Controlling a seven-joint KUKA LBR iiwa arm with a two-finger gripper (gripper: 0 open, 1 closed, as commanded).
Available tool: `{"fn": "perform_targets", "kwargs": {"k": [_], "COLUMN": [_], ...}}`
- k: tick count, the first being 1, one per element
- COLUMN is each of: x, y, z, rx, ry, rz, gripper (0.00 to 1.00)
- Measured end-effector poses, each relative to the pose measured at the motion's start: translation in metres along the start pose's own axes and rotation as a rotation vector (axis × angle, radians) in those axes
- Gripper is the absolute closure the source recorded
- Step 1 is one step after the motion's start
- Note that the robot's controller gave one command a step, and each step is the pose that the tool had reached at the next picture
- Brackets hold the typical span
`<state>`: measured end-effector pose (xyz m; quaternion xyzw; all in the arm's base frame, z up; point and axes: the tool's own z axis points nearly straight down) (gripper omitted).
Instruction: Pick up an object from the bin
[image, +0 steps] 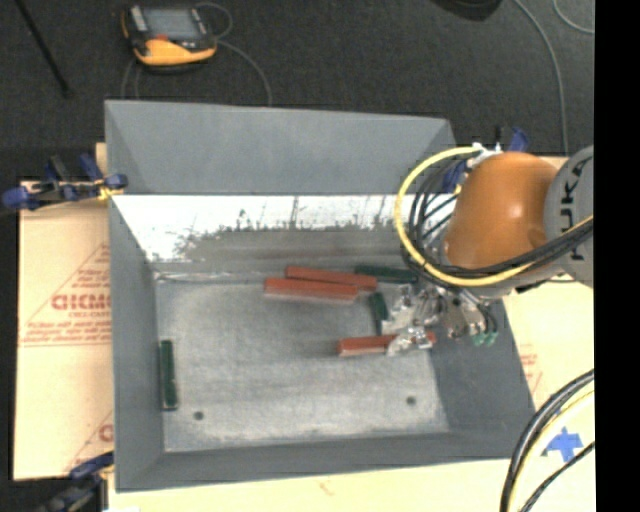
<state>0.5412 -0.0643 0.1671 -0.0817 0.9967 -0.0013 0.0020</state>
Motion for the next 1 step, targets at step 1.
{"fn": "perform_targets", "kwargs": {"k": [1], "x": [0.0], "y": [0.0], "z": [-0.0072], "rx": [0.0], "ry": [0.0], "rz": [0.0], "gripper": [1.0]}}
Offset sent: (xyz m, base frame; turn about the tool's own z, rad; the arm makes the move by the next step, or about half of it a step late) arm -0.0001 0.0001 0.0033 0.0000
